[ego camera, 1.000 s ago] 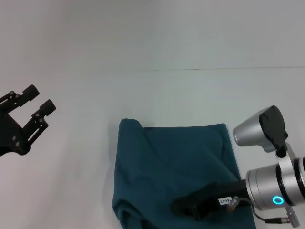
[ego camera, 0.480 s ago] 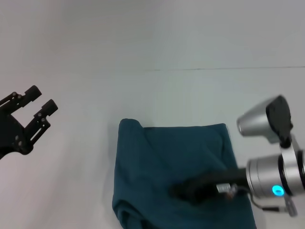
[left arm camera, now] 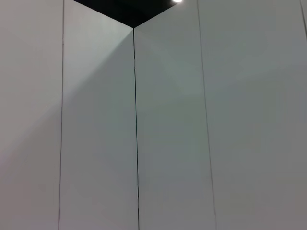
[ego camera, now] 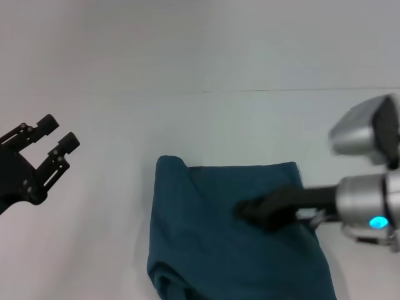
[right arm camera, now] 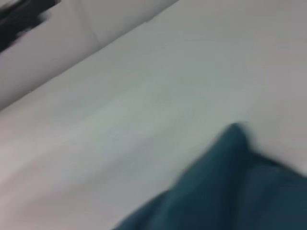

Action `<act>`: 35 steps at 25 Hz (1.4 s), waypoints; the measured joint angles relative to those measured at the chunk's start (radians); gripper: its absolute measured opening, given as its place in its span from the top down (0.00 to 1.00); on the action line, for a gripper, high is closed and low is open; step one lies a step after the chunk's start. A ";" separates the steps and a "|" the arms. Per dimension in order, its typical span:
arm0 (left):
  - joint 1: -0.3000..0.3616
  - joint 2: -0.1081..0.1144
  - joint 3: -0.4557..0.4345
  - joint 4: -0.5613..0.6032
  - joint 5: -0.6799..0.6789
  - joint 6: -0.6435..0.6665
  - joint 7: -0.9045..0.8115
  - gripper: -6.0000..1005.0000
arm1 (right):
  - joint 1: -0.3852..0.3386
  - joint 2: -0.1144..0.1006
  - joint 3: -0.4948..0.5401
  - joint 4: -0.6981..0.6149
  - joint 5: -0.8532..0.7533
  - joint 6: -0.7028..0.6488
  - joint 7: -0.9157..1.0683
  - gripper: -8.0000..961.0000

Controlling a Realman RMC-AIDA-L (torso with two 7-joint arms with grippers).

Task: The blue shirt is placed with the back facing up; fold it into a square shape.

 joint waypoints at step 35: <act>0.016 -0.003 -0.029 -0.072 -0.005 0.101 -0.007 0.56 | 0.279 0.000 0.441 0.529 -0.060 -0.173 -0.270 0.86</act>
